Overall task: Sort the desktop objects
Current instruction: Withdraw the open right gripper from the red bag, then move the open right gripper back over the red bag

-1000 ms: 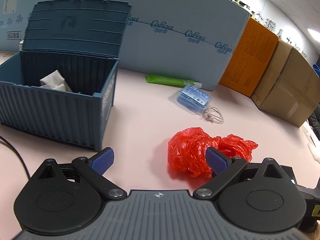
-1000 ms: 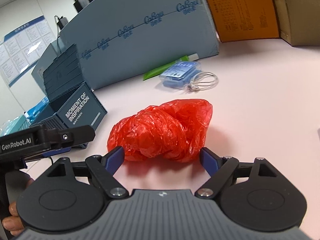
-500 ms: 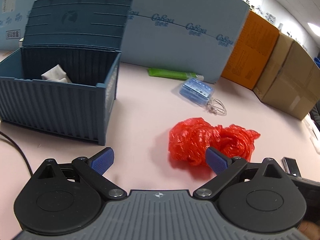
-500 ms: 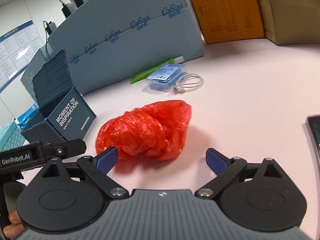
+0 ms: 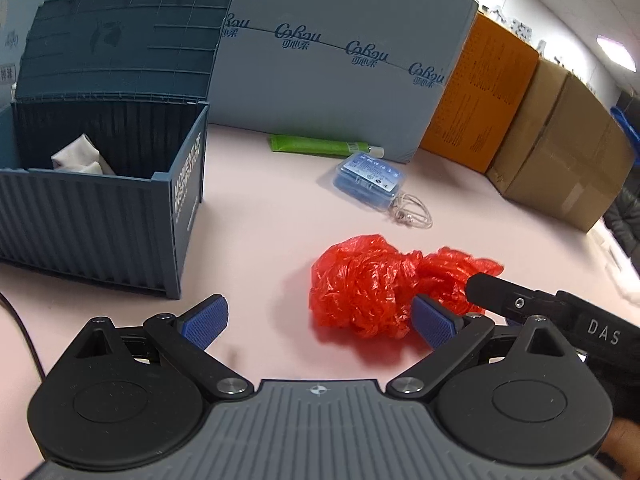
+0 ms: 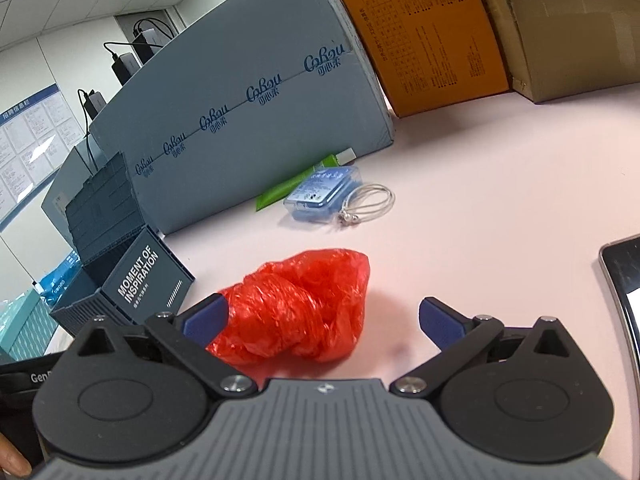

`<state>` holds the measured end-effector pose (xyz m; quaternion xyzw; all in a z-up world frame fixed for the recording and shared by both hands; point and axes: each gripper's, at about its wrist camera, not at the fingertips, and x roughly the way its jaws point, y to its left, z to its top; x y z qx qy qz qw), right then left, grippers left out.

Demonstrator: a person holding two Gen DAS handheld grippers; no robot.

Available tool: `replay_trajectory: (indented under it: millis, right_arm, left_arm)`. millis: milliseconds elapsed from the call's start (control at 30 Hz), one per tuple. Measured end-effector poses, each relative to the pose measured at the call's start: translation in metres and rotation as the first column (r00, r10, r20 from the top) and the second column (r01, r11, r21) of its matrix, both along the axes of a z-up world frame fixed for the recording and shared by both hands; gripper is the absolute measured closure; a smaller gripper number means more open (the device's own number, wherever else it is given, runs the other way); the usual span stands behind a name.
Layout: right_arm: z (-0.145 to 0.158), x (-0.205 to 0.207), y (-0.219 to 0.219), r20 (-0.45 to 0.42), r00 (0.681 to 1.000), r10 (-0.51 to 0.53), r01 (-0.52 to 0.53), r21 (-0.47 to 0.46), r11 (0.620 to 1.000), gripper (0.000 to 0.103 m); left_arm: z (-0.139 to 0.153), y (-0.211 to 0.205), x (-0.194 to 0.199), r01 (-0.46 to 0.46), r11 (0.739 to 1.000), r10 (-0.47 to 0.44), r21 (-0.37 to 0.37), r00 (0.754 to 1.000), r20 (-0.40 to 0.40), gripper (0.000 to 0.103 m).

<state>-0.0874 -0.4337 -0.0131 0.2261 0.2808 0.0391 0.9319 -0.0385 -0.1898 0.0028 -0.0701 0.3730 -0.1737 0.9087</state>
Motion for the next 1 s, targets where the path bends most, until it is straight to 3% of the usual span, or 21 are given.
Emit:
replay_trajectory:
  millis: [367, 1000]
  right_arm:
    - [0.004, 0.015, -0.004, -0.007, 1.000, -0.005, 0.005, 0.011, 1.000, 0.000]
    - [-0.009, 0.033, -0.002, -0.051, 0.998, 0.047, -0.047, 0.016, 0.999, 0.000]
  left_arm:
    - [-0.005, -0.010, 0.011, 0.016, 0.998, -0.018, 0.067, 0.999, 0.028, 0.005]
    - [-0.018, -0.023, 0.024, 0.047, 0.993, -0.049, 0.104, 0.999, 0.016, 0.005]
